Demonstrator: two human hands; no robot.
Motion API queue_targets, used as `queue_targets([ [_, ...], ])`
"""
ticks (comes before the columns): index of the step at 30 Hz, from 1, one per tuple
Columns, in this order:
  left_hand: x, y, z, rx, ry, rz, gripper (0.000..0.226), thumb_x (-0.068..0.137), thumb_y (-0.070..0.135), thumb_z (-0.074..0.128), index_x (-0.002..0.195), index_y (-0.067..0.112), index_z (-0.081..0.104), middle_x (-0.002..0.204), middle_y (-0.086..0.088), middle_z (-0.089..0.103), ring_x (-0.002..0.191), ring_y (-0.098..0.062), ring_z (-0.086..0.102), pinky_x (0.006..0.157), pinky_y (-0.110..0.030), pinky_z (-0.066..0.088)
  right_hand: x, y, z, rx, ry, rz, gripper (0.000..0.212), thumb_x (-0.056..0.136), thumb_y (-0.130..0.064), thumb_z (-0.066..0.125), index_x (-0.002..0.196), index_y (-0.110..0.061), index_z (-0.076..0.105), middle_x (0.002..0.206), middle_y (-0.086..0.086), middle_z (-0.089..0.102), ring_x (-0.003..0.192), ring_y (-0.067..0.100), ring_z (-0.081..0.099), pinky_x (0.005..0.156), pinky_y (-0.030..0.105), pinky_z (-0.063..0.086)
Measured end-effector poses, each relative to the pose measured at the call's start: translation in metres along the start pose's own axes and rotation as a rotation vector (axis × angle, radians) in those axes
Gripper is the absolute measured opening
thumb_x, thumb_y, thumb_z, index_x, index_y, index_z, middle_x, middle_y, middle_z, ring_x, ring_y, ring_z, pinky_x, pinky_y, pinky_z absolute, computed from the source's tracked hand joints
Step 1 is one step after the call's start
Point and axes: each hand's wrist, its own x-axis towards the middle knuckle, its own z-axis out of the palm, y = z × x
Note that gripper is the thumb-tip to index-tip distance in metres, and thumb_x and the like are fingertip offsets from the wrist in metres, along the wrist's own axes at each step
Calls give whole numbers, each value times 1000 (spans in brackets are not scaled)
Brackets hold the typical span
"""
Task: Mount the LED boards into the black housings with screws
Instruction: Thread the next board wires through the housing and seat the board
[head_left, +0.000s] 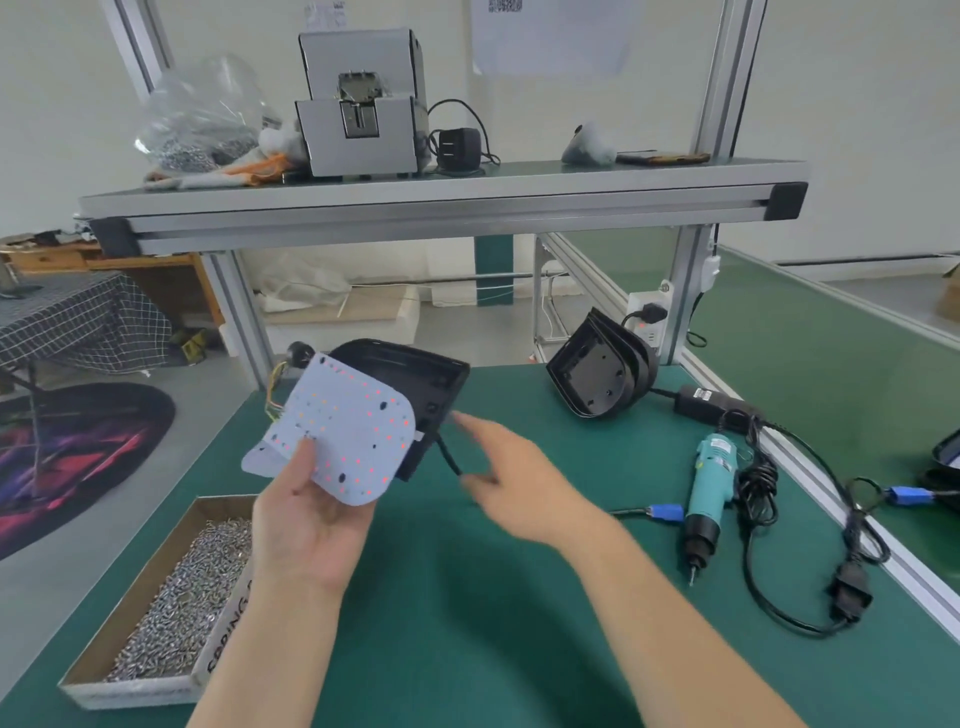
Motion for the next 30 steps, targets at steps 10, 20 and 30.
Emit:
queue_targets([
  [10,-16,24,0,113,-104,62,30,100,22,47,115,18,74,121,0,72,106,-17,71,69,-39,62,13,8,37,-76,266,-72,21,103,-18,55,101,-10,75,91,5,60,82,26,60,78,36,49],
  [20,-27,55,-3,227,-204,75,29,96,23,52,103,19,80,121,-2,72,108,-18,70,75,-38,61,32,4,11,-221,280,158,28,104,-10,44,120,-8,67,116,8,56,103,31,60,88,34,48],
  [30,-36,15,-21,393,-191,129,31,85,15,60,111,7,74,122,-17,69,109,-26,69,85,-42,59,-13,-122,-56,515,237,-58,56,95,-64,44,103,-18,74,97,0,73,79,17,70,65,33,48],
])
